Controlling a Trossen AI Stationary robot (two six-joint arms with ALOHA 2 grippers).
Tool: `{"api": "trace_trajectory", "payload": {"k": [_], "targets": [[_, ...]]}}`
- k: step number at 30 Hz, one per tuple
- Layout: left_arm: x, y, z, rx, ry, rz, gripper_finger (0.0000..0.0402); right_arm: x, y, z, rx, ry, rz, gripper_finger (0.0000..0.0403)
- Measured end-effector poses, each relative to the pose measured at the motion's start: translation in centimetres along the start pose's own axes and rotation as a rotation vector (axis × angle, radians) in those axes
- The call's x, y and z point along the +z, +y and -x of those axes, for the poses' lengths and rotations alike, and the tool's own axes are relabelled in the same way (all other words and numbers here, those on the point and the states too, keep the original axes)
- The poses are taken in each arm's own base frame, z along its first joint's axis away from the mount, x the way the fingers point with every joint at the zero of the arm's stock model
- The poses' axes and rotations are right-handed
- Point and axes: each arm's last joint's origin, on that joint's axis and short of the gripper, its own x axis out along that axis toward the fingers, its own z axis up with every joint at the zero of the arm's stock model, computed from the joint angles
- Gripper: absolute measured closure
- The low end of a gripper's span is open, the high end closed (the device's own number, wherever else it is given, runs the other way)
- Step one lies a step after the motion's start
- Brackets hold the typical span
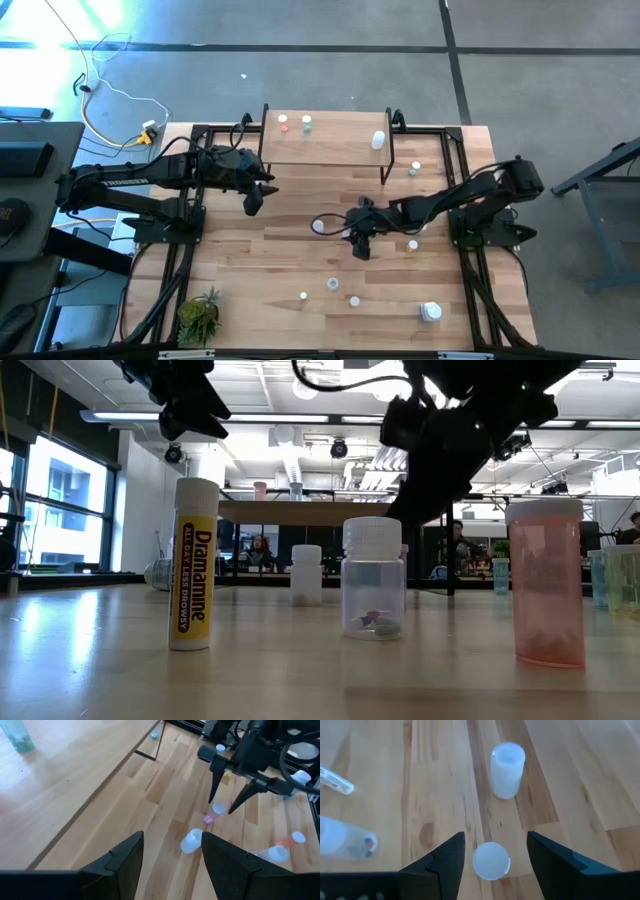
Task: Pick and place medicine bottles onto shelf by color
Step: Put the pink pill bottle on the shelf
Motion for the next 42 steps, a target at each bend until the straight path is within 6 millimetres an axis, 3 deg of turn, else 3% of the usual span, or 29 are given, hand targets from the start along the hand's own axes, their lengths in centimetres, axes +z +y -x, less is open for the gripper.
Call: {"api": "trace_trajectory", "payload": {"k": [14,26,34,42], "targets": [[0.0,0.0,0.0,0.001,0.001,0.0,0.0211,-1.0,0.1,-1.5,0.024,0.067,-0.011,0.02],[0.0,0.1,0.0,0.006,0.001,0.0,0.0211,-1.0,0.1,-1.5,0.025,0.074,-0.057,0.0292],[0.0,0.1,0.0,0.015,-0.001,-0.017,0.0211,-1.0,0.1,-1.4,0.029,0.076,-0.129,0.0299],[0.0,0.3,0.0,0.08,-0.017,-0.049,0.0211,1.0,0.6,-0.8,0.035,0.108,-0.158,0.0299]]}}
